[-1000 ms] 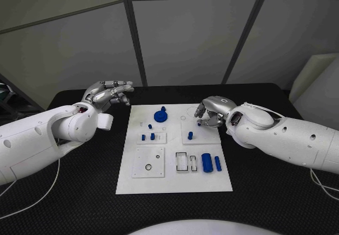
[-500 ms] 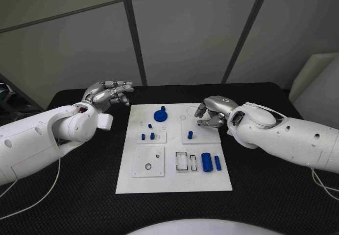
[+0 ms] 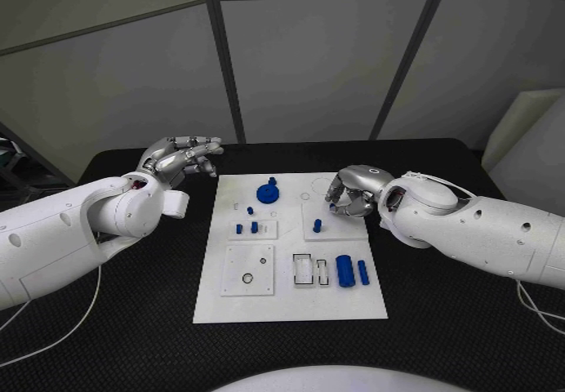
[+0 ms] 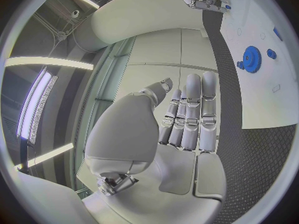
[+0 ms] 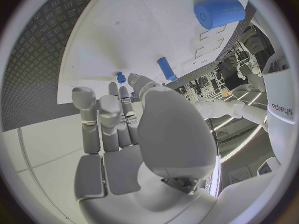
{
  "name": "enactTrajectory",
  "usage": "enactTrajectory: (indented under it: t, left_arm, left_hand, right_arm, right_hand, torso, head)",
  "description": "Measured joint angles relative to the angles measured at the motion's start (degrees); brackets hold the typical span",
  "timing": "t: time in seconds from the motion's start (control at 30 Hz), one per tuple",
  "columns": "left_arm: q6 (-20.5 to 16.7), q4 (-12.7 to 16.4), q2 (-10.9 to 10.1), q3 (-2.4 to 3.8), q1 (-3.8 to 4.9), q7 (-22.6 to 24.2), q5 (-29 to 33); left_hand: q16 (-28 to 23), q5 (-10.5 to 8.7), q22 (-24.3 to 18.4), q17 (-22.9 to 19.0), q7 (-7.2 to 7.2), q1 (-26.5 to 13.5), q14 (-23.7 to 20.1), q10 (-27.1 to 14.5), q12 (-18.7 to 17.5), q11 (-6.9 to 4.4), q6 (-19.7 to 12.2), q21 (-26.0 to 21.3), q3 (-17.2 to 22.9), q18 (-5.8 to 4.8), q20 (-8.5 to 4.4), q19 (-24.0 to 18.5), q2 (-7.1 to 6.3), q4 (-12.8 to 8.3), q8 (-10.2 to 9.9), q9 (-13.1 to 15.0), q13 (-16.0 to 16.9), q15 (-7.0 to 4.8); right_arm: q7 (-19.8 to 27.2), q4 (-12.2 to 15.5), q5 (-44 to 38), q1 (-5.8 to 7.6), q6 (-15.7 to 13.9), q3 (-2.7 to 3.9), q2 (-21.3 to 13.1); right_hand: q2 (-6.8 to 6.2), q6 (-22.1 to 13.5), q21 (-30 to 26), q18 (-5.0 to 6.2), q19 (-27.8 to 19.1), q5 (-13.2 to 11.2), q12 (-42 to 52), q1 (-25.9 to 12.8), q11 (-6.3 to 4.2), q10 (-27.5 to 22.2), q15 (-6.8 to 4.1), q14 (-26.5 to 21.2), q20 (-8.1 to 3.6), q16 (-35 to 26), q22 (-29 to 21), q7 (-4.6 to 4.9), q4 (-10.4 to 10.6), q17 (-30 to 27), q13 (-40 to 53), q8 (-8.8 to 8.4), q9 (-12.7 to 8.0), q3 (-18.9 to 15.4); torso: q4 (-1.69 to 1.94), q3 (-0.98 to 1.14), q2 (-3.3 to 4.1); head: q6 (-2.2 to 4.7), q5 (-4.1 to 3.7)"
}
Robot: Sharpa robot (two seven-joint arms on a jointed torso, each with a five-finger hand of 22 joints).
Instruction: Assemble the parts on the task board
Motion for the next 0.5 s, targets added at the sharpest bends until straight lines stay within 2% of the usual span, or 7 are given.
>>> enactTrajectory:
  t: [0.1,0.23,0.33,0.5]
  left_arm:
    - [0.01,0.03,0.0,0.0,-0.02,0.0,0.01]
    - [0.02,0.05,0.0,0.0,-0.02,0.0,0.01]
    - [0.01,0.05,0.0,0.0,-0.02,0.0,0.01]
    - [0.0,0.05,0.0,0.0,-0.03,0.0,0.02]
  left_hand:
    - [0.0,0.0,0.0,0.0,0.0,0.0,0.0,0.0,0.0,0.0,0.0,0.0,0.0,0.0,0.0,0.0,0.0,0.0,0.0,0.0,0.0,0.0]
    - [0.0,0.0,-0.02,-0.01,0.02,0.0,-0.08,0.0,0.0,0.0,-0.02,0.0,0.0,-0.01,0.0,0.0,0.0,0.0,0.0,0.0,0.0,0.08]
    - [0.0,0.0,-0.2,-0.25,0.31,0.3,-0.21,-0.4,0.22,0.0,-0.32,-0.22,-0.24,0.0,0.12,-0.11,0.3,-0.24,0.0,0.0,-0.09,0.21]
    - [-0.2,0.0,-0.2,-0.27,0.31,0.3,-0.21,-0.6,0.22,0.19,-0.31,-0.22,-0.23,0.0,0.21,-0.2,0.3,-0.23,0.0,0.0,-0.11,0.21]
  right_arm:
    - [-0.23,-0.19,0.02,0.0,0.54,0.0,0.18]
    - [-0.49,-0.49,0.03,0.0,1.02,0.0,0.41]
    - [-0.65,-0.66,0.03,0.0,1.3,-0.01,0.58]
    - [-0.82,-0.81,0.0,0.03,1.76,0.04,0.86]
  right_hand:
    - [0.13,0.0,0.41,0.0,0.0,0.0,0.0,0.13,0.0,0.0,0.0,0.0,0.0,0.42,0.3,0.0,-0.39,0.19,0.0,0.0,0.0,0.45]
    - [1.01,0.0,1.04,0.0,0.0,-0.08,0.0,1.01,0.0,0.0,0.0,0.0,0.0,1.11,0.91,0.0,-0.99,0.63,0.0,0.0,0.0,1.45]
    - [1.7,0.0,1.54,0.01,0.21,-1.0,0.0,1.71,0.0,0.0,0.0,0.0,0.21,1.79,1.51,0.0,-1.54,1.0,0.08,0.0,0.05,2.43]
    - [2.36,0.64,2.79,0.01,0.73,-1.66,0.19,2.37,-0.5,0.54,0.0,0.0,0.08,3.05,2.86,-0.64,-2.59,1.86,0.17,0.28,0.19,3.87]
  torso:
    - [0.0,0.0,0.0]
    - [0.01,0.01,0.0]
    - [0.01,0.01,0.0]
    - [0.01,0.02,0.03]
  head:
    - [0.04,0.04]
    - [0.05,0.09]
    - [0.04,0.09]
    - [-0.07,0.11]
